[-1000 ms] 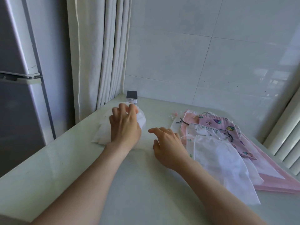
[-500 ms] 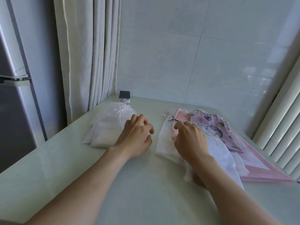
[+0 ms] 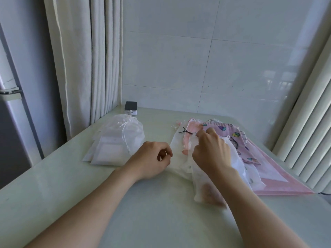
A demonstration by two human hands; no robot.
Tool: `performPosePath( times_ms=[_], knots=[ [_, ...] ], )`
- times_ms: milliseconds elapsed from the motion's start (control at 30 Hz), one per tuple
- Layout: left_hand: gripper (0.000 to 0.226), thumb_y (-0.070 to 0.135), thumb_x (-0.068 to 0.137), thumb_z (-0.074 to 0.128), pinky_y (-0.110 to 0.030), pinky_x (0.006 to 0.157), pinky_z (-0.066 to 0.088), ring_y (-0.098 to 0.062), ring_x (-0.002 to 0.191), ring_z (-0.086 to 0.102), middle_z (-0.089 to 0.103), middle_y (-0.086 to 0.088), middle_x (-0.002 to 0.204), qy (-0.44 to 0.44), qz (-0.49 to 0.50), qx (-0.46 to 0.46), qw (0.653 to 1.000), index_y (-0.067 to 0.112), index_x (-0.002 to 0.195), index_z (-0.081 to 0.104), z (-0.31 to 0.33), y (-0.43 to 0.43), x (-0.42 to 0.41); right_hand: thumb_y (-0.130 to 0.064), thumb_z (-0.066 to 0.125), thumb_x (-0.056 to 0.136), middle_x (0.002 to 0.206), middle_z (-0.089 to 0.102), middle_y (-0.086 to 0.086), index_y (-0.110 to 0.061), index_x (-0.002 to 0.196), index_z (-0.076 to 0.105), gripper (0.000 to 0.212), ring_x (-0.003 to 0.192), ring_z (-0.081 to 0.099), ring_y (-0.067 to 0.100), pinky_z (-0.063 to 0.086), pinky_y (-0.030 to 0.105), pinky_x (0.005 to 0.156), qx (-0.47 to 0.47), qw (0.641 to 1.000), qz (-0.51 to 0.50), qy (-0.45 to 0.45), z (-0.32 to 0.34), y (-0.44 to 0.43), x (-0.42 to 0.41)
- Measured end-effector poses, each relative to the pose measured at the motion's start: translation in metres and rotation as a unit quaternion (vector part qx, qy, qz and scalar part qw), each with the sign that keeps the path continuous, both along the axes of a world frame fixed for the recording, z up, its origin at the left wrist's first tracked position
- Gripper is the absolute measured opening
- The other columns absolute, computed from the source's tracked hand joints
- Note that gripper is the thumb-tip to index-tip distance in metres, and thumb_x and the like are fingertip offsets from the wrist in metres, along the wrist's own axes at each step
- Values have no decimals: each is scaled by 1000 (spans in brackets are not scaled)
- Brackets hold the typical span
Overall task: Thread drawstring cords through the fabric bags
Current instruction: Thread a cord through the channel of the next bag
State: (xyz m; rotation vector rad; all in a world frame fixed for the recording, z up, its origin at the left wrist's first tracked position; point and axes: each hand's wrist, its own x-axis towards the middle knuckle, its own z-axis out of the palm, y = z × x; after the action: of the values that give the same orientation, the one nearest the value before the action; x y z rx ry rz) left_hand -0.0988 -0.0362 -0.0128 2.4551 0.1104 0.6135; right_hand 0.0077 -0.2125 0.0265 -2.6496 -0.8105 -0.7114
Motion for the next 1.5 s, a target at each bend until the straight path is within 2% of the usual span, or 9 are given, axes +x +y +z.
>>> performPosePath(
  times_ms=[300, 467, 600, 733, 933, 1100, 1200, 1367, 1500],
  knots=[
    [6, 30, 96, 72, -15, 55, 39, -6, 48, 53, 71, 22, 83, -76, -5, -104, 992, 24, 97, 71, 17, -15, -7, -11, 68, 90, 101, 69, -4, -21, 107, 75, 21, 56, 59, 27, 46, 34, 41, 202, 944, 185, -183, -2, 14, -13],
    [24, 26, 101, 64, -21, 72, 51, -4, 73, 73, 78, 17, 82, -120, 50, -119, 984, 23, 81, 77, 25, -12, -5, -13, 65, 98, 116, 65, -2, -20, 127, 70, 30, 61, 58, 16, 49, 35, 48, 261, 905, 270, -200, 0, 12, -12],
    [25, 28, 108, 52, -29, 54, 52, -29, 40, 63, 78, 11, 99, -129, 58, -190, 972, 15, 96, 70, 28, -3, -6, -13, 66, 86, 90, 62, -9, -26, 137, 51, 55, 68, 58, 13, 49, 37, 65, 339, 923, 173, -56, 3, 10, -15],
    [27, 28, 112, 45, -43, 56, 58, -34, 58, 74, 76, -4, 101, -169, 37, -278, 945, 9, 105, 63, 31, -7, -5, -24, 64, 80, 61, 59, -9, -32, 137, 39, 63, 80, 64, 22, 49, 36, 75, 402, 893, 100, 173, 3, 9, -11],
    [29, 25, 109, 42, -42, 83, 52, -20, 87, 74, 73, -5, 95, -217, 10, -250, 943, 6, 99, 62, 30, 0, -3, -12, 64, 93, 54, 54, 7, 2, 94, 59, 15, 39, 42, 20, 30, 24, 43, 390, 785, 139, 461, 12, 3, -10],
    [32, 26, 105, 38, -39, 87, 45, -26, 93, 61, 68, -11, 96, -235, 7, -240, 942, 6, 98, 62, 30, 5, -1, -14, 56, 101, 93, 79, 13, -6, 114, 69, 21, 67, 72, 28, 51, 30, 54, 413, 717, 211, 520, 11, 8, -12],
    [36, 36, 96, 44, -26, 97, 43, -8, 112, 61, 69, 3, 116, -190, 24, -285, 939, 15, 111, 70, 32, 5, 0, 6, 40, 96, 119, 75, 15, -1, 113, 68, 33, 104, 74, 32, 63, 43, 84, 458, 678, 218, 531, 7, 15, -4],
    [25, 22, 78, 49, -28, 70, 42, -8, 78, 58, 64, 0, 90, -107, 68, -247, 961, 16, 89, 71, 23, 15, 6, 17, 32, 88, 135, 61, 24, -6, 128, 64, 56, 119, 65, 30, 55, 48, 105, 437, 709, 187, 520, -1, 28, 6],
    [15, 12, 89, 63, -26, 77, 46, -22, 105, 60, 51, -10, 122, 18, 160, -179, 971, 19, 102, 68, 10, 22, 5, 5, 39, 95, 108, 69, 25, -15, 148, 47, 58, 73, 77, 39, 65, 50, 70, 351, 790, 163, 475, -3, 24, 2]
  ],
)
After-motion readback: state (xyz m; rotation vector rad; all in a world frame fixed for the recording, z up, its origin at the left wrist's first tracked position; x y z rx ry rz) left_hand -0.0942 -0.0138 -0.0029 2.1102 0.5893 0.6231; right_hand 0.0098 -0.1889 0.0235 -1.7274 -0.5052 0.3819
